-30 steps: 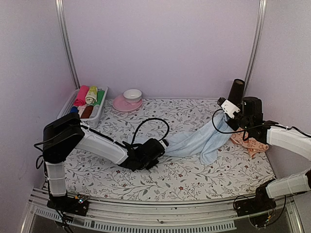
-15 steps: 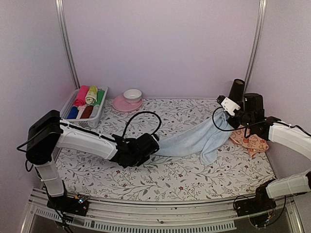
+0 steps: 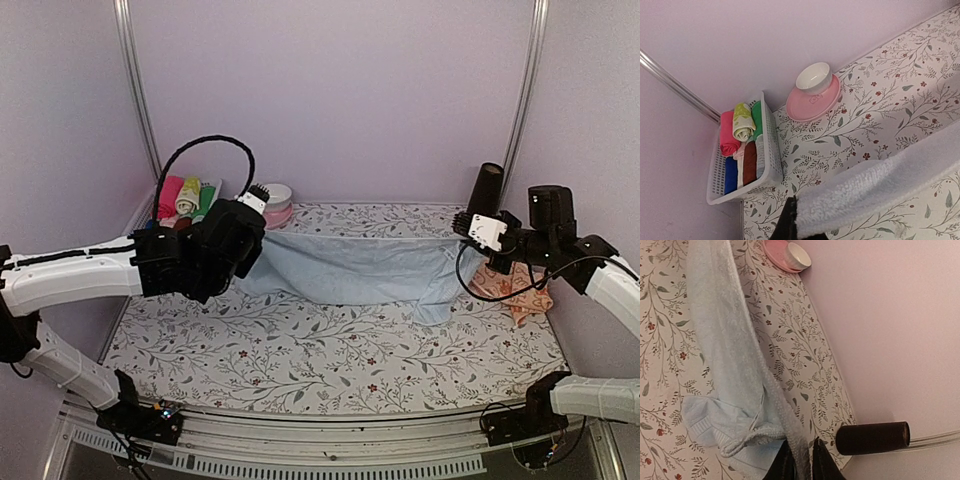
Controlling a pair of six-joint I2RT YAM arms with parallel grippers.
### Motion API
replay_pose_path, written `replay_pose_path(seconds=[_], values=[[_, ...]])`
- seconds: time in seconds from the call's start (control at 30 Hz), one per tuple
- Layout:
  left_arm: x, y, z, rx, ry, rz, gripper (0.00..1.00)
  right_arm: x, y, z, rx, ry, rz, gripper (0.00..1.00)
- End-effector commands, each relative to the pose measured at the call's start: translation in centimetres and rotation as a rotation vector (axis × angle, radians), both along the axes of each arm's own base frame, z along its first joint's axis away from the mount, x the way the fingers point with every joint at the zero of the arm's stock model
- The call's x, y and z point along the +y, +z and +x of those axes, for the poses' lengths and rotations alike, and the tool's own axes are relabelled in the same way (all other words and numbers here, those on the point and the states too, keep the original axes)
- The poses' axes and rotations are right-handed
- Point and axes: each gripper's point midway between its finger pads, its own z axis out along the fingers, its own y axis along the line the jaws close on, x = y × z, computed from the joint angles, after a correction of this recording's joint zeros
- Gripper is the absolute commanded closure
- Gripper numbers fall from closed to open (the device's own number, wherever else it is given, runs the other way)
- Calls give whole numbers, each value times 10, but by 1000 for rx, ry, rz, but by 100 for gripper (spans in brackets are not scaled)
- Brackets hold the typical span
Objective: Roll the towels
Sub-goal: Adjust the towel at the center of the board.
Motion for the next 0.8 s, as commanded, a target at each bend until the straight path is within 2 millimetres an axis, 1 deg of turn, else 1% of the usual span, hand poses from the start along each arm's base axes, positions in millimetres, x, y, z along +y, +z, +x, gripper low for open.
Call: replay_pose_path(seconds=[0.0,0.1,0.13,0.2,0.23,0.3,0.33,0.37,0.4,0.43,0.47,0.53,0.57,0.7,0.77], values=[[16,-19,-9,46,21,1,100,15,-39,-27,119,178,-75,83],[2,-51,-12,114,-15,-2,100,16,-51,-11,147,135,-68,82],[-2,-66,-11,140,-14,21,100,14,-58,-5,156,112,-71,82],[-7,-90,-11,182,-9,54,100,7,-70,17,148,13,-75,82],[-9,-101,-11,199,-5,70,100,2,-73,32,121,-50,-77,82],[-11,-117,-7,225,2,80,100,-11,-80,62,104,-204,-81,82],[-13,-123,-5,239,0,77,100,-15,-92,70,155,-261,-83,82],[-15,-129,-3,250,-1,72,100,-13,-94,71,192,-268,-76,79],[-16,-133,-1,259,-4,66,100,-8,-102,65,253,-253,-66,74],[-16,-136,2,266,-3,58,100,2,-105,56,300,-201,-45,69],[-16,-138,4,269,1,51,100,8,-108,44,329,-162,-41,64],[-14,-142,9,277,5,40,100,15,-114,21,345,-83,-52,56],[-11,-144,11,282,11,31,100,14,-123,9,346,-43,-81,54],[-6,-151,17,305,7,-12,100,5,-132,-33,287,72,-139,52],[-5,-152,19,313,4,-25,100,1,-139,-50,239,140,-190,53]])
